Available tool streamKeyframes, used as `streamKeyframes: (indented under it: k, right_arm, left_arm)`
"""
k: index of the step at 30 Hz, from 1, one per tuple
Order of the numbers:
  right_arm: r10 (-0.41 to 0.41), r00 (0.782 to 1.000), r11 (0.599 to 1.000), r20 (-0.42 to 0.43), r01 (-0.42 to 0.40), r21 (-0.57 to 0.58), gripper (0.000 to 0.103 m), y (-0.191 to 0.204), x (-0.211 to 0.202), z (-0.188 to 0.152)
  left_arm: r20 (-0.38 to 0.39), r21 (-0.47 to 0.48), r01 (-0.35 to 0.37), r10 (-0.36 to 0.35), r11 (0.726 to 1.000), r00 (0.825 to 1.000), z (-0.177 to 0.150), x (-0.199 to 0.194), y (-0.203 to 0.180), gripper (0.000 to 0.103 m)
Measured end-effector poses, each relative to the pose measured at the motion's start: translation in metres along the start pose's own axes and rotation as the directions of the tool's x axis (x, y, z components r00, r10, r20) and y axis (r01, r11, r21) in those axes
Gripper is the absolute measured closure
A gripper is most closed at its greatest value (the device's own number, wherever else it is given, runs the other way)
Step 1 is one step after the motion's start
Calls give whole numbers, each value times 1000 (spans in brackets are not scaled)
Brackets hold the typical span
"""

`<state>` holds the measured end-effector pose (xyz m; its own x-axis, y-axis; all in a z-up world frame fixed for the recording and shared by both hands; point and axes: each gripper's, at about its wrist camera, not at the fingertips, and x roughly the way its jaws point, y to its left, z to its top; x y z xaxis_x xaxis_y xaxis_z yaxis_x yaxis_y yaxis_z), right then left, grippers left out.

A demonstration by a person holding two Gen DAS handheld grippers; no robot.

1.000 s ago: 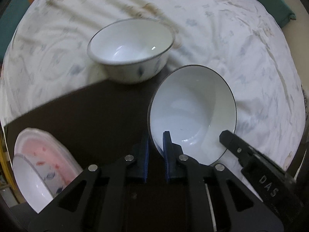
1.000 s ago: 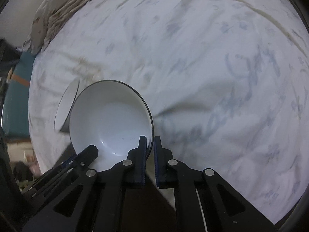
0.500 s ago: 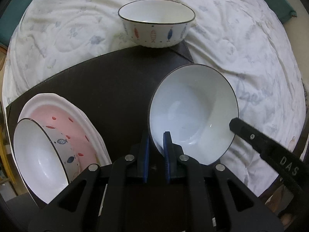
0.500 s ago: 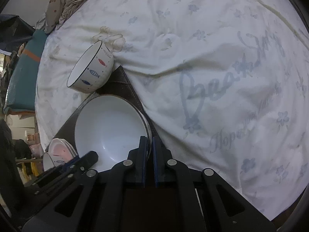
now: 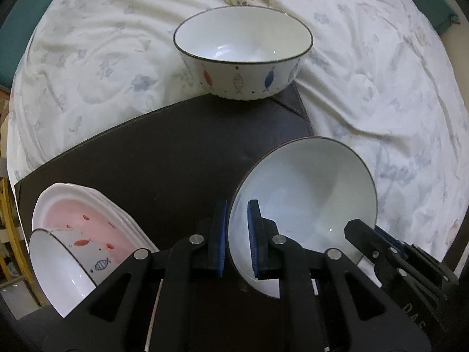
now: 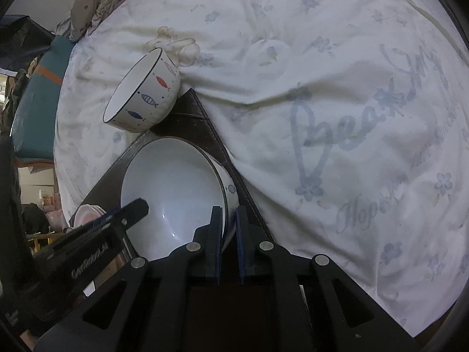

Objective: Organize plates and bowls

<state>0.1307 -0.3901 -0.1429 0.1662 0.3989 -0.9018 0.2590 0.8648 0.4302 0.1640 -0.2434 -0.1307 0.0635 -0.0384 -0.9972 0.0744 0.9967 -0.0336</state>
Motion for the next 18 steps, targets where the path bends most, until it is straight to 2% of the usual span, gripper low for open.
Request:
streamKeyframes:
  k: [6,10,16,18]
  right_arm:
    - [-8,1000,1000,-22,8,-11,89,0,7,2]
    - [-52,999,997,9,53,-49,92,8,5,1]
    - [-44,998,998,45,46,-52,93,11,-11,-2]
    - [-38,997,998,62,42,-57,93,14,-19,-5]
  left_arm:
    - [-2,-7,-32,32,999,999,-1,4,-4,97]
    - [16,1,-32,32,999,999,-7,-4,-7,98]
    - [42,24,-19,18,1000,999,-15,-31,-7,97]
    - [82,47,-39,35,998,996,-19,-45,-5,97]
